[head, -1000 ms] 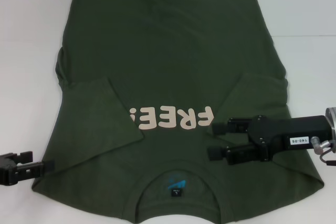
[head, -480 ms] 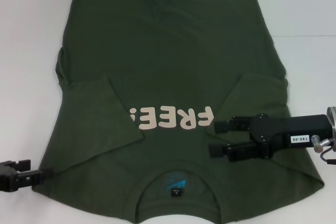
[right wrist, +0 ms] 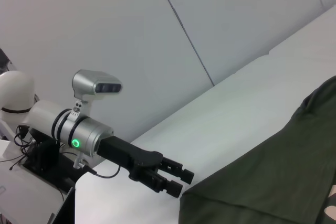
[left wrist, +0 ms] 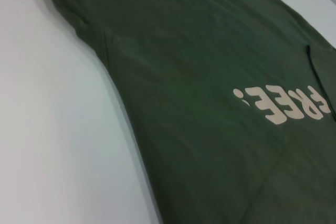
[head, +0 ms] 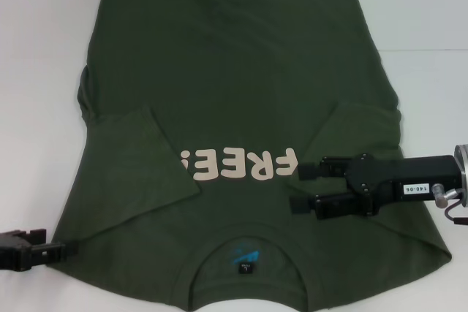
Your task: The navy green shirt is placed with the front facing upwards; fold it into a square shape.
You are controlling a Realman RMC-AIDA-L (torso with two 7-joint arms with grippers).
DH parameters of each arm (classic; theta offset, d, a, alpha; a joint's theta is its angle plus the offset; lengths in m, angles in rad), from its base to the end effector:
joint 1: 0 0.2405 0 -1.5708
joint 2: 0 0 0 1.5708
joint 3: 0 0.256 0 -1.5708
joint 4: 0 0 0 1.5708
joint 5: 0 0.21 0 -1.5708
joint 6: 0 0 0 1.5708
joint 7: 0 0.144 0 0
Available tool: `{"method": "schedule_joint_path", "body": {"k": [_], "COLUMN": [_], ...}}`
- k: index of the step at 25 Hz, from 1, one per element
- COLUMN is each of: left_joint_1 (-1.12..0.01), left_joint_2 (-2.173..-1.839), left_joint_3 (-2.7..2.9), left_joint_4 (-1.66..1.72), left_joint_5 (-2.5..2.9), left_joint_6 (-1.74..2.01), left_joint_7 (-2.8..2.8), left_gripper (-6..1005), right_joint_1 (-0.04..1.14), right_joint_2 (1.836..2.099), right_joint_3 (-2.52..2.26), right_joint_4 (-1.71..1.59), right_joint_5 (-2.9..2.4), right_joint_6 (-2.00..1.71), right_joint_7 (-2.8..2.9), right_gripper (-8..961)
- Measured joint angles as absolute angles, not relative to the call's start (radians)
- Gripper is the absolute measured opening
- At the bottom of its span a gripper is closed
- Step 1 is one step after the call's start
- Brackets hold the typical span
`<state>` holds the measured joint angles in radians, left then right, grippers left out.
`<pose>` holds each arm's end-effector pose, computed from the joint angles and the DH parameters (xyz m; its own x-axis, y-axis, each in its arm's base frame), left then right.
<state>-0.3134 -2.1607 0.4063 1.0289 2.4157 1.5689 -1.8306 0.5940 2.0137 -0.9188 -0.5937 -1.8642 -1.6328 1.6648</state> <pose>-0.3594 0.2605 0.0502 0.4849 0.7695 0.4157 0.8736 -0.4042 -0.2710 0.2304 0.3312 -0.0066 0.7158 -0.5381 -0.4451 -0.5349 -0.8322 0.1459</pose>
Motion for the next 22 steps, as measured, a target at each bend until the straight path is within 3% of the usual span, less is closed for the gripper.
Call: {"method": "schedule_joint_path", "body": {"k": [22], "left_joint_1": [-0.324], "left_joint_2": [-2.160], "left_joint_3": [0.457], "left_joint_4": [1.010], "left_joint_5": [2.439], "left_joint_6": [1.572], "left_joint_7": [-1.836], "left_gripper": [846], "right_joint_1": [0.594], "right_joint_2": [2.014], "right_joint_3": [-0.919], "right_joint_4": [-0.594], "right_joint_5": [-1.863], "right_joint_6": [-1.630], "right_joint_7": [1.664], "right_gripper": [939]}}
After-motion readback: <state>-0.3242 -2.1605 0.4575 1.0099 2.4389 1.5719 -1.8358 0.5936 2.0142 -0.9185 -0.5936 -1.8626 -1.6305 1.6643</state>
